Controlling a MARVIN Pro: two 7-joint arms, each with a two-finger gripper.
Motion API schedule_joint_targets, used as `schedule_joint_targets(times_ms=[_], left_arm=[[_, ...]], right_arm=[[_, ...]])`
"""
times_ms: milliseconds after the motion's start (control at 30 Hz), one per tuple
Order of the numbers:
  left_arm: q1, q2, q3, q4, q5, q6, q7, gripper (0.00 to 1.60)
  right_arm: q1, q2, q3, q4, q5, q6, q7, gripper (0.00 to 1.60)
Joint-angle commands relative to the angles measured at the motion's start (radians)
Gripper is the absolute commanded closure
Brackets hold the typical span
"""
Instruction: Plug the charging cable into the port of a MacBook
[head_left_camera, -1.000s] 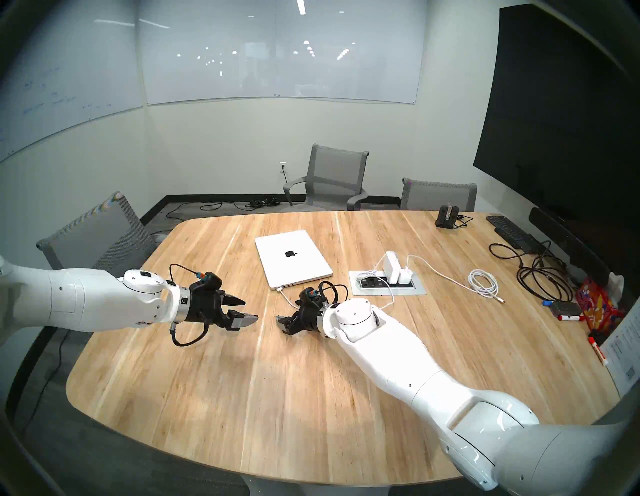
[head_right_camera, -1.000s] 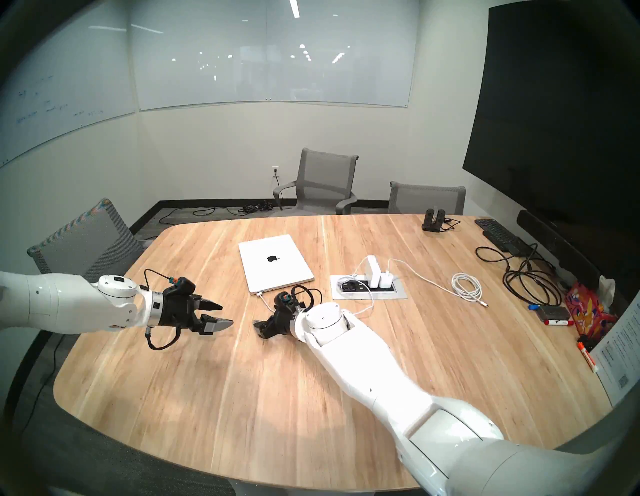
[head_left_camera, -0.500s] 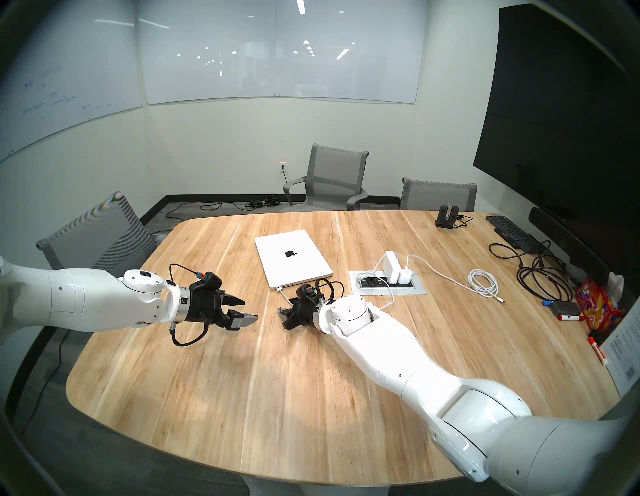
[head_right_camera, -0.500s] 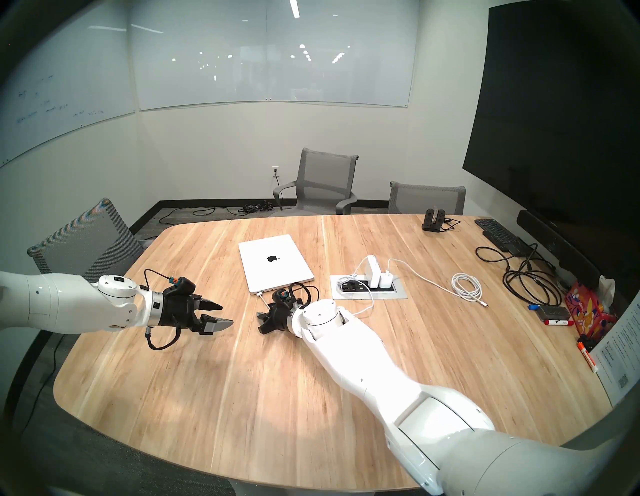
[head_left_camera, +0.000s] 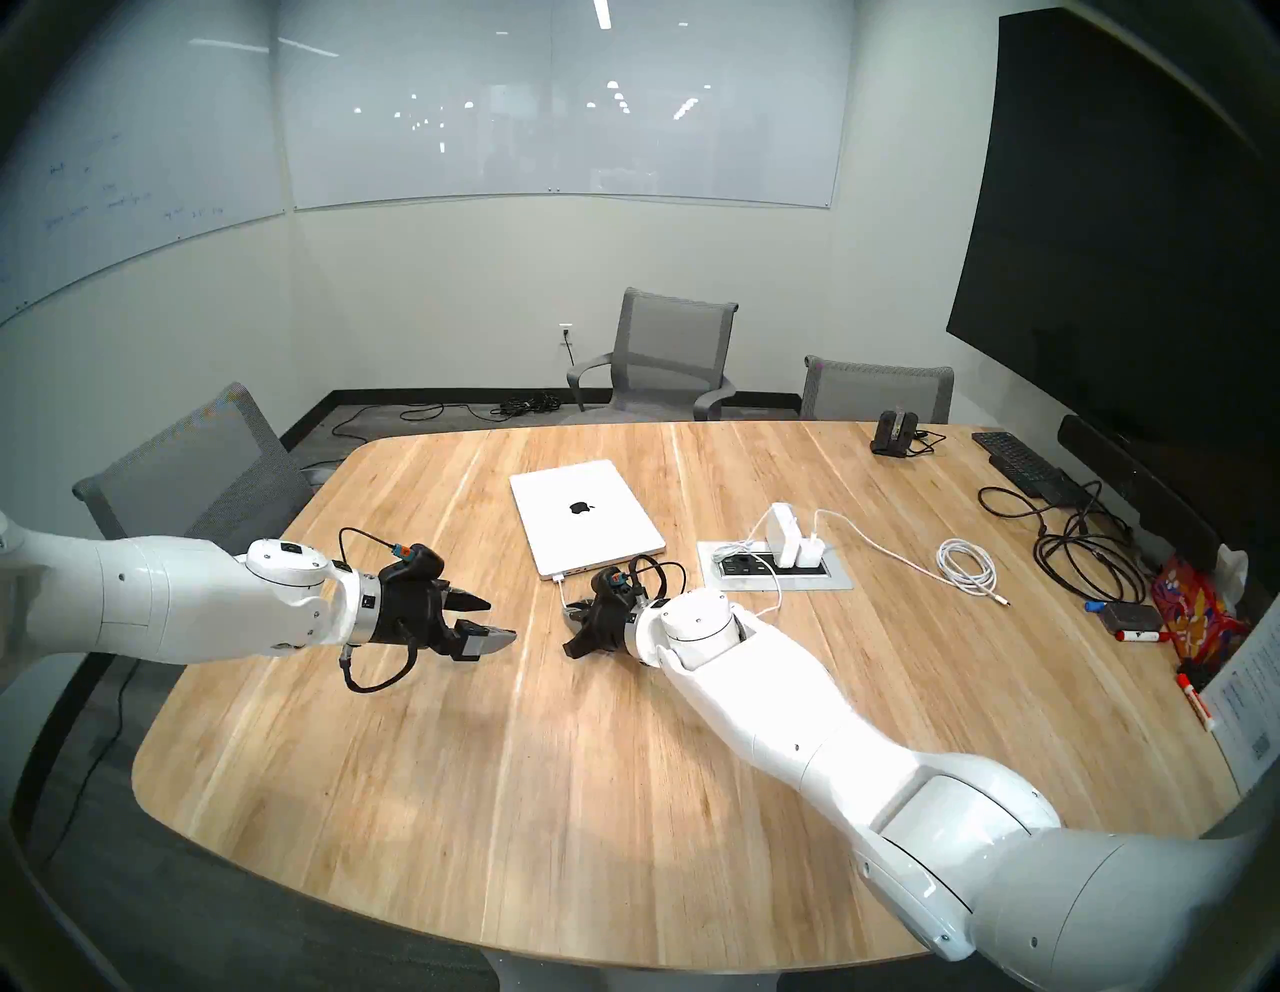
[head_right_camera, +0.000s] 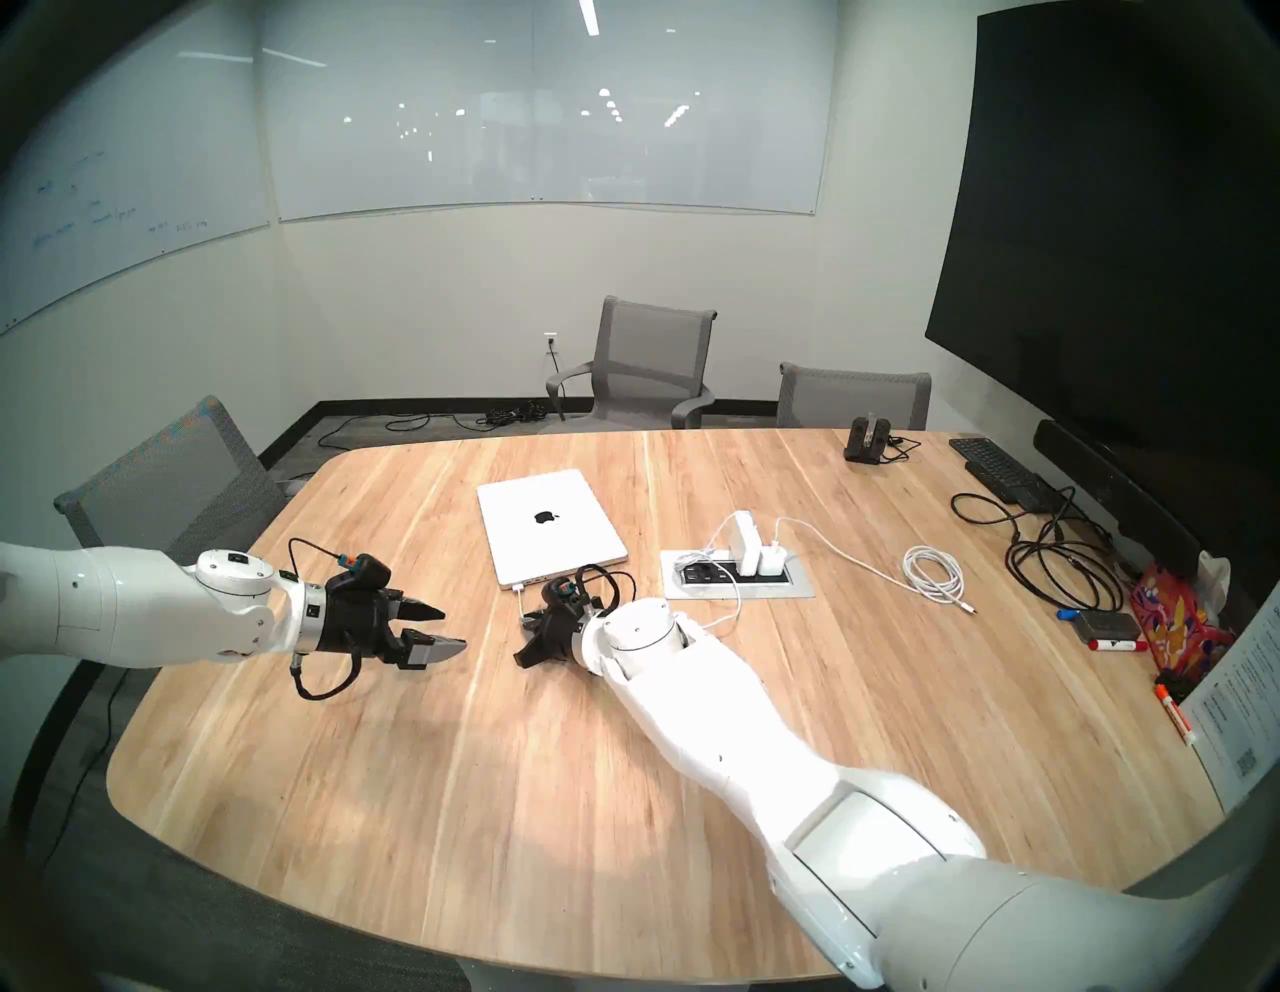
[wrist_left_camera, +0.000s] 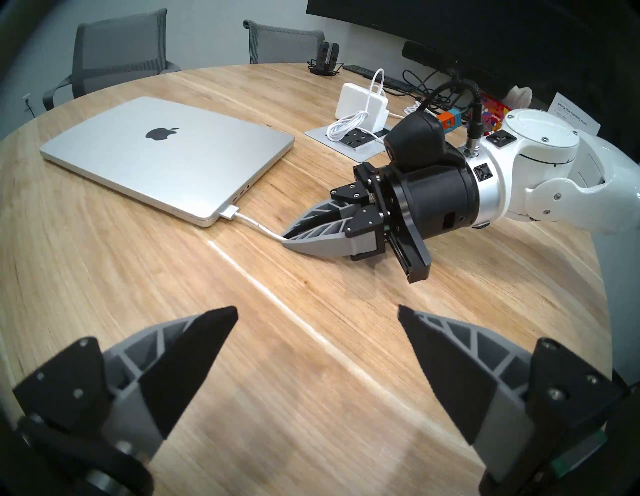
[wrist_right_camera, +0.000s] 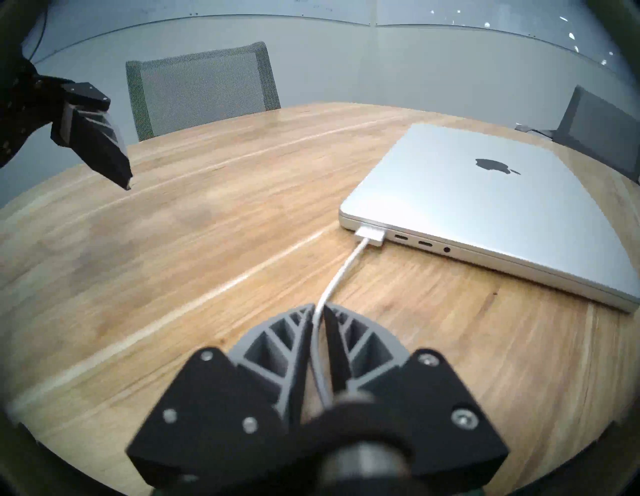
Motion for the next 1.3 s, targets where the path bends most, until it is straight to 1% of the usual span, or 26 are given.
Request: schedule_joint_targets(times_ms=[0, 167, 367, 533, 567, 600, 633, 667, 700, 733, 967, 1133, 1267], left_arm=[[-0.018, -0.001, -0.013, 0.001, 0.0, -0.002, 0.002, 0.0], [-0.018, -0.001, -0.013, 0.001, 0.0, -0.002, 0.002, 0.0], [-0.018, -0.001, -0.013, 0.001, 0.0, -0.002, 0.002, 0.0], [-0.018, -0.001, -0.013, 0.001, 0.0, -0.002, 0.002, 0.0], [-0.018, -0.001, -0.013, 0.001, 0.0, -0.002, 0.002, 0.0], [-0.018, -0.001, -0.013, 0.001, 0.0, -0.002, 0.002, 0.0], [-0.018, -0.001, -0.013, 0.001, 0.0, -0.002, 0.002, 0.0], [-0.018, -0.001, -0.013, 0.001, 0.0, -0.002, 0.002, 0.0], [-0.018, -0.001, -0.013, 0.001, 0.0, -0.002, 0.002, 0.0], [-0.018, -0.001, -0.013, 0.001, 0.0, -0.002, 0.002, 0.0], [-0.018, -0.001, -0.013, 0.001, 0.0, -0.002, 0.002, 0.0], [-0.018, -0.001, -0.013, 0.001, 0.0, -0.002, 0.002, 0.0], [-0.018, -0.001, -0.013, 0.001, 0.0, -0.002, 0.002, 0.0]], right_arm=[[-0.065, 0.052, -0.004, -0.116, 0.008, 0.036, 0.02, 1.12], [-0.096, 0.095, 0.004, -0.188, 0.014, 0.057, 0.023, 1.11], [-0.136, 0.131, 0.013, -0.279, 0.012, 0.095, -0.004, 1.1], [-0.144, 0.14, 0.017, -0.299, 0.01, 0.104, -0.007, 1.1], [-0.145, 0.141, 0.017, -0.302, 0.009, 0.106, -0.006, 1.09], [-0.146, 0.143, 0.018, -0.305, 0.009, 0.107, -0.007, 1.04], [-0.147, 0.144, 0.018, -0.306, 0.008, 0.107, -0.008, 0.83], [-0.148, 0.145, 0.018, -0.307, 0.008, 0.108, -0.009, 0.29], [-0.15, 0.146, 0.019, -0.31, 0.008, 0.106, -0.01, 0.11], [-0.151, 0.148, 0.02, -0.313, 0.008, 0.104, -0.011, 0.0], [-0.175, 0.168, 0.038, -0.359, 0.011, 0.085, -0.027, 0.0], [-0.204, 0.19, 0.071, -0.407, 0.033, 0.038, -0.025, 0.0], [-0.214, 0.204, 0.076, -0.434, 0.033, 0.021, -0.02, 0.0]])
